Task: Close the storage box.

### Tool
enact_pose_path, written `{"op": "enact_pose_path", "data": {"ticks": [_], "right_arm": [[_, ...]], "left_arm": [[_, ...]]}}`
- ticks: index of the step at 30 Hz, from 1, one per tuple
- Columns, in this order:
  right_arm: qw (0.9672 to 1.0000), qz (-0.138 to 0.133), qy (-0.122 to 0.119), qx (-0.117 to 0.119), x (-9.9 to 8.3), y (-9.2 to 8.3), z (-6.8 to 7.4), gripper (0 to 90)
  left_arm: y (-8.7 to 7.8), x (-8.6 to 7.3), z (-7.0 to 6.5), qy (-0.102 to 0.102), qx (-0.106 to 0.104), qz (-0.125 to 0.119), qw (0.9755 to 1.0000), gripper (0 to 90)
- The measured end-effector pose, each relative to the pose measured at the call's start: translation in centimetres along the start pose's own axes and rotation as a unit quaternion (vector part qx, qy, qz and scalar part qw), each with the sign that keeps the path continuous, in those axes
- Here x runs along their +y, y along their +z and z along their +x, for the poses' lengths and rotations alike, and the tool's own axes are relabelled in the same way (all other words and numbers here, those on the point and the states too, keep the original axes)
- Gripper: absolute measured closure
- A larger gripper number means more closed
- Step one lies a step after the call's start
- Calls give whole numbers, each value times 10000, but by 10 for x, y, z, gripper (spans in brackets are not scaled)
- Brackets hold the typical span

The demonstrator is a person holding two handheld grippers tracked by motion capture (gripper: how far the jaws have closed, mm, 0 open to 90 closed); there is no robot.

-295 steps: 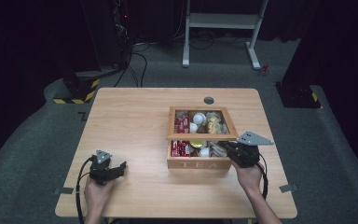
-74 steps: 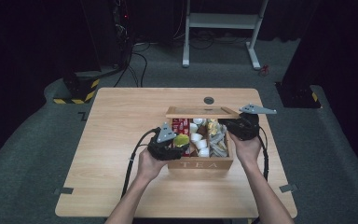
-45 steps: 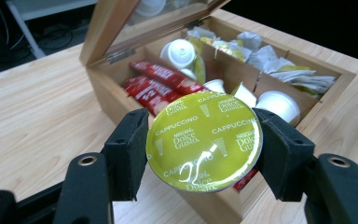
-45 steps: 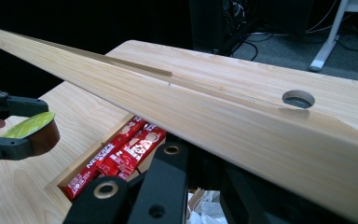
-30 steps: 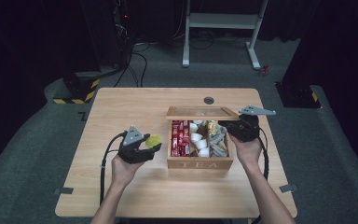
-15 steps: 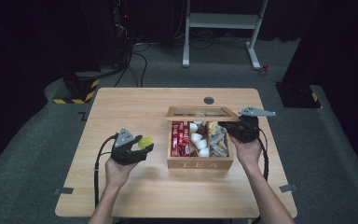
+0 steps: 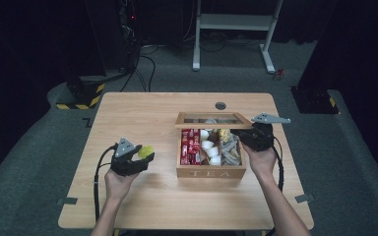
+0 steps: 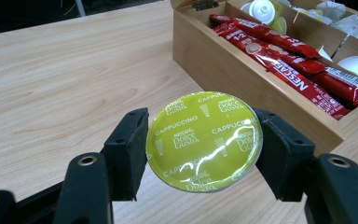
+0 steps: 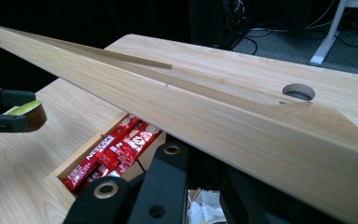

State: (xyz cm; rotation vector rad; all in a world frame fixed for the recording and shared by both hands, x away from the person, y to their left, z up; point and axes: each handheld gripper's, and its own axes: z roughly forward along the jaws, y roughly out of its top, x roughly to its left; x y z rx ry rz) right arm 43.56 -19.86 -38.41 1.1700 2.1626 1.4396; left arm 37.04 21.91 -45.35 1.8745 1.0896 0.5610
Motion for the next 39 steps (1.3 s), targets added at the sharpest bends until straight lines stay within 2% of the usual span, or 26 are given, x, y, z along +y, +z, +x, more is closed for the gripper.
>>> {"op": "enact_pose_path", "data": {"ticks": [6, 12, 19, 23, 29, 39], "right_arm": [[10000, -16, 25, -1, -2, 0, 1, 899], [10000, -16, 7, 6, -3, 0, 1, 899], [10000, -37, 31, 4, -4, 0, 1, 899], [10000, -30, 19, -5, -6, 0, 1, 900], [10000, -10, 20, -13, -6, 0, 1, 900], [10000, -24, 37, -3, -5, 0, 1, 899]], "left_arm": [[2, -3, 1, 54, 107, 118, 9999, 396], [6, -8, 4, -15, 197, 154, 9997, 396], [12, -13, 6, 4, 311, 269, 9992, 396], [17, -15, 5, 25, 348, 302, 9989, 396], [31, -22, -1, 37, 340, 478, 9983, 396], [42, -24, -4, 19, 442, 505, 9977, 395]]}}
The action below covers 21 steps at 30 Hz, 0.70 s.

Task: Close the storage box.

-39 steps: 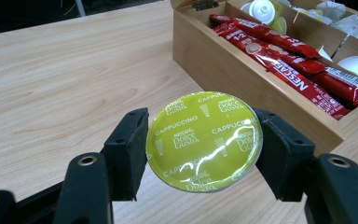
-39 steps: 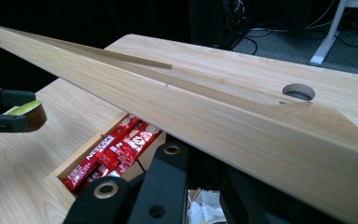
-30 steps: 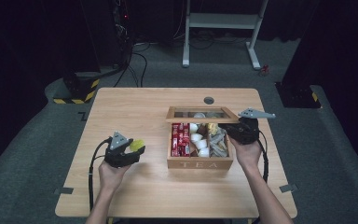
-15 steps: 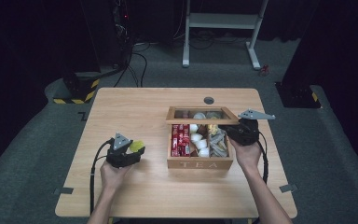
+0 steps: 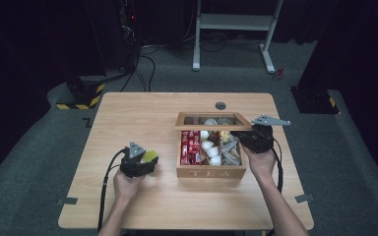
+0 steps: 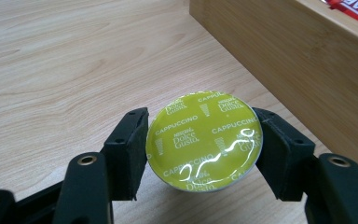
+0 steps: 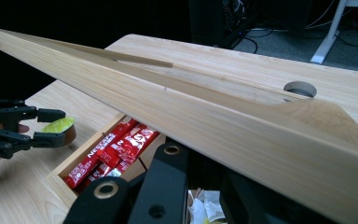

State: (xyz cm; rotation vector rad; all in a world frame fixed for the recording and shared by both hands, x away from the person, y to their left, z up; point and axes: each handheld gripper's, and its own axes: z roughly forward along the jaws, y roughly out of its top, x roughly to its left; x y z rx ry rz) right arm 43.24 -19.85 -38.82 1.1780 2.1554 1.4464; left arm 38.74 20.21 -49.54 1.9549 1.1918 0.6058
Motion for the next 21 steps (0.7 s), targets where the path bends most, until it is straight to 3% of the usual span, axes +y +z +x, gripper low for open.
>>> {"op": "enact_pose_path", "data": {"ticks": [10, 21], "right_arm": [[10000, 0, -14, 8, -1, 0, 0, 900], [10000, 20, -13, 18, -1, 0, 0, 899]], "left_arm": [[11, -3, -3, 46, 136, 46, 9999, 393], [17, -5, -5, 44, 102, 121, 9999, 389]]}}
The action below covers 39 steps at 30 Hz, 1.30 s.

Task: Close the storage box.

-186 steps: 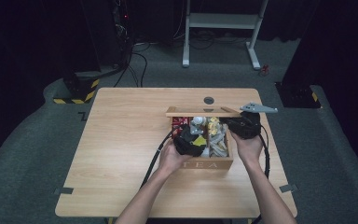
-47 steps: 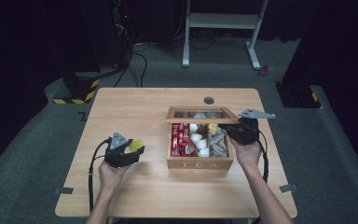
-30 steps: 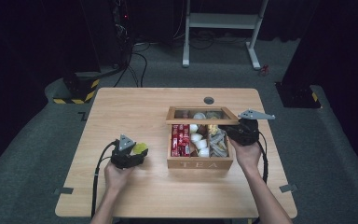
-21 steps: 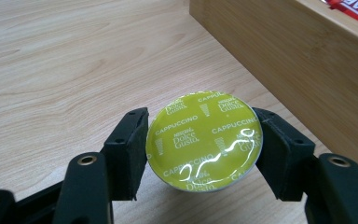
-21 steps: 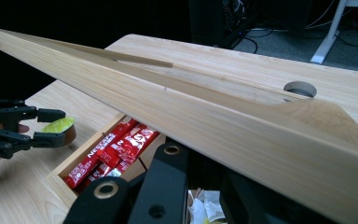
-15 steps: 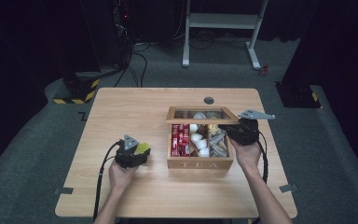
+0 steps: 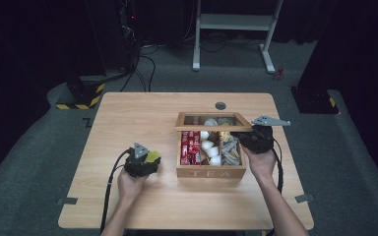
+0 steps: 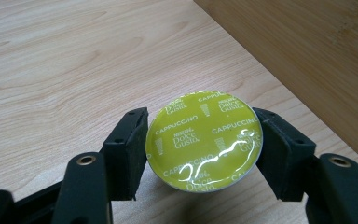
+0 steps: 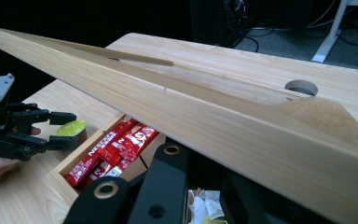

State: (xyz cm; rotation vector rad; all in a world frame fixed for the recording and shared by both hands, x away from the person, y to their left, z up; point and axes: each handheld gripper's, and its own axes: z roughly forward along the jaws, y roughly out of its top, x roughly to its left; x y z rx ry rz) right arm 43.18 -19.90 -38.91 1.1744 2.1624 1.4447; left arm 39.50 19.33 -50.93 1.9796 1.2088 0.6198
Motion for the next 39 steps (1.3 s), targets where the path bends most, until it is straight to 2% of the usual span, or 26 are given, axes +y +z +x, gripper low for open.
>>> {"op": "enact_pose_path", "data": {"ticks": [5, 8, 9, 14, 25, 35, 39], "right_arm": [[10000, -5, 3, 9, 1, 0, 0, 899], [10000, -5, 6, 16, 0, 0, 0, 899], [10000, 0, 11, 21, 1, 0, 0, 899], [10000, 10, 8, 31, 0, 0, -1, 899], [10000, 2, 15, 46, 0, 0, -1, 899], [10000, 1, 48, 64, -1, 0, 0, 899], [10000, 3, 56, 80, -2, 0, 0, 899]], "left_arm": [[2, -1, -2, 60, -62, 68, 9999, 376], [2, 0, -1, -53, -134, 39, 9999, 343], [1, 0, 0, -71, -179, 34, 9998, 305], [-2, 1, 1, -129, -246, -38, 9996, 250], [-13, 4, 3, -182, -419, -213, 9987, 225], [-27, 5, 7, -301, -415, -423, 9978, 231], [-37, 2, 16, -465, -329, -491, 9972, 236]]}}
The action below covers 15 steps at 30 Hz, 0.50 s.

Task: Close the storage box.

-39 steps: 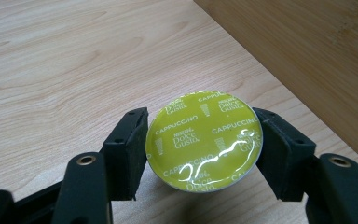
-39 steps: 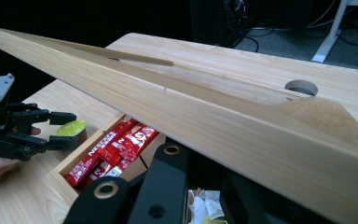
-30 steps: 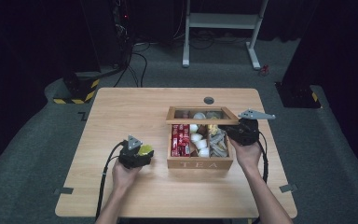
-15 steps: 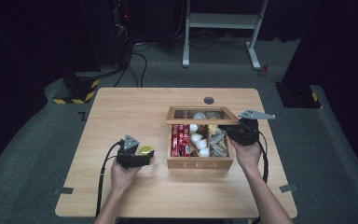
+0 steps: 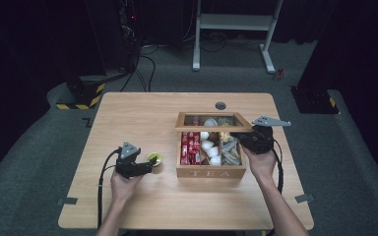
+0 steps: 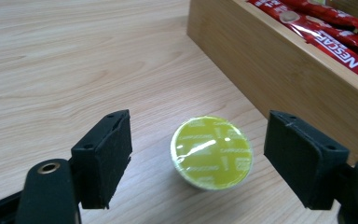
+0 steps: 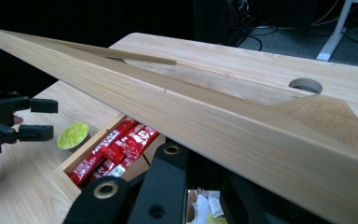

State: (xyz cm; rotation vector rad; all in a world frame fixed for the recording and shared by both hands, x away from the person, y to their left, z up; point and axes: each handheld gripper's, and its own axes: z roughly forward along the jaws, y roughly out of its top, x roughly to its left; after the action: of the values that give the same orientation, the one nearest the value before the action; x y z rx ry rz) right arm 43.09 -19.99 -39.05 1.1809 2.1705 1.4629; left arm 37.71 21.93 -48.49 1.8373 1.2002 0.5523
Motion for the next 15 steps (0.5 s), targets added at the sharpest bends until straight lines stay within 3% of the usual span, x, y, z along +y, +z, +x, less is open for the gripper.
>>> {"op": "enact_pose_path", "data": {"ticks": [5, 8, 15], "right_arm": [[10000, 18, -2, 0, -2, 0, 0, 899], [10000, 24, -8, 1, -3, 0, 1, 898], [10000, 47, 5, 17, -8, -1, 1, 898]], "left_arm": [[-12, -7, 11, -157, 105, -76, 9998, 243], [-23, -18, 23, -355, 280, -95, 9989, 247], [-30, -35, 33, -354, 712, 81, 9968, 266]]}}
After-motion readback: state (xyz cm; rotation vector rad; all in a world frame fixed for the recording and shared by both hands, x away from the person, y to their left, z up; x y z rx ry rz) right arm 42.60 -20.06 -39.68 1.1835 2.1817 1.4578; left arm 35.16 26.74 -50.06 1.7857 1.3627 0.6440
